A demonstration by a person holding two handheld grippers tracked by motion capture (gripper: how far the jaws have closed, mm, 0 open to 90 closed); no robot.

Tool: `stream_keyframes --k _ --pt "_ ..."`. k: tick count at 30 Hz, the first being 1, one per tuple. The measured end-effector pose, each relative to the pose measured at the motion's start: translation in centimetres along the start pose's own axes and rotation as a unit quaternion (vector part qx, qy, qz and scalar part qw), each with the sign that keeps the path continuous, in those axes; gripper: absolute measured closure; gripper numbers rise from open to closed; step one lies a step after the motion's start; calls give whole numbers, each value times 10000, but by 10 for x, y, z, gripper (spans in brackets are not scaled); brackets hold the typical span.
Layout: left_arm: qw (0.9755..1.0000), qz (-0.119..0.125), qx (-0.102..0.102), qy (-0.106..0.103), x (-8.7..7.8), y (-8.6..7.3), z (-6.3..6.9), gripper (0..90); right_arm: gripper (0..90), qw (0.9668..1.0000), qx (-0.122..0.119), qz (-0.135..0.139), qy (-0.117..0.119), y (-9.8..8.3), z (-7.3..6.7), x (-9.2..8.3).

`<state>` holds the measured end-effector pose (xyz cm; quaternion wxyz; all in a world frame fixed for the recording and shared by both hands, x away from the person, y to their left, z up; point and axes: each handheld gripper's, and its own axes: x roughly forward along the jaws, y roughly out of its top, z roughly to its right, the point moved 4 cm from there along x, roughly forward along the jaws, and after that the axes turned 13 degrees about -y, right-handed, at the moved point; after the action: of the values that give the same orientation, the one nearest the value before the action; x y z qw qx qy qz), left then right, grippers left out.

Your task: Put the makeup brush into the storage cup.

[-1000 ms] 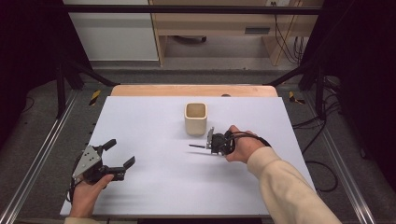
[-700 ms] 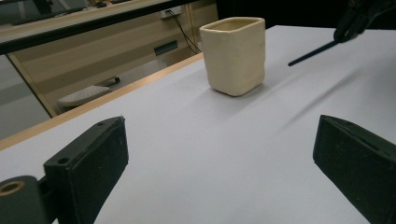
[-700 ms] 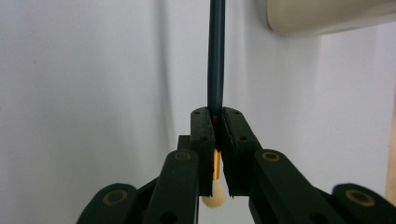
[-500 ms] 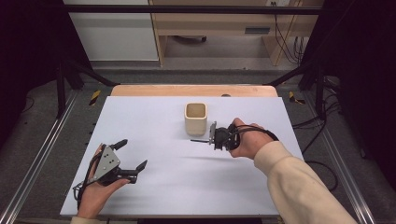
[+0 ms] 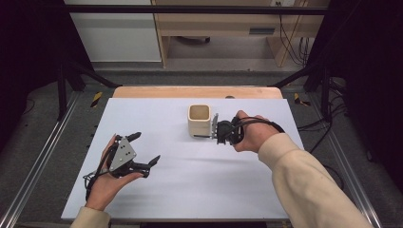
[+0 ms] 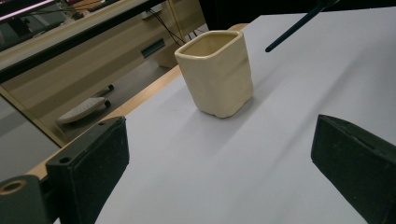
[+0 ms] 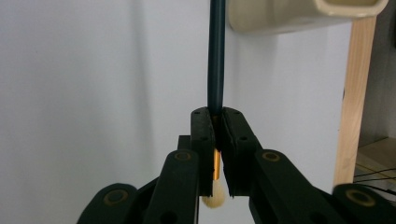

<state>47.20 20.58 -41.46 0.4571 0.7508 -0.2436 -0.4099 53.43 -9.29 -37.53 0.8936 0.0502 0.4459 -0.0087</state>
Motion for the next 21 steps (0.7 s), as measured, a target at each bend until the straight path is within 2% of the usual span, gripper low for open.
stream_keyframes --k 1,2,3,8,11,16,20,21 --pt "10000 -37 87 -17 0 5 0 37 840 10000 -43 47 -36 8 3 -4" --pt "10000 -37 87 -17 0 5 0 37 840 10000 -43 47 -36 8 3 -4" --pt "9998 -86 194 -31 0 11 -1 38 840 9999 -70 122 -31 15 6 -8" --pt "9990 -208 386 -31 2 23 -3 56 840 9998 -129 150 -25 28 12 -18" --pt "9991 -190 359 -136 5 30 -3 64 840 9996 -170 220 -31 32 17 -20" --pt "9980 -329 508 -170 9 40 -7 109 840 9997 -148 159 -68 40 32 -29" --pt "9953 -514 818 -109 12 52 -8 114 840 9998 -165 111 -64 43 38 -32" --pt "9953 -514 818 -109 12 52 -8 118 840 9998 -165 111 -64 43 38 -32"
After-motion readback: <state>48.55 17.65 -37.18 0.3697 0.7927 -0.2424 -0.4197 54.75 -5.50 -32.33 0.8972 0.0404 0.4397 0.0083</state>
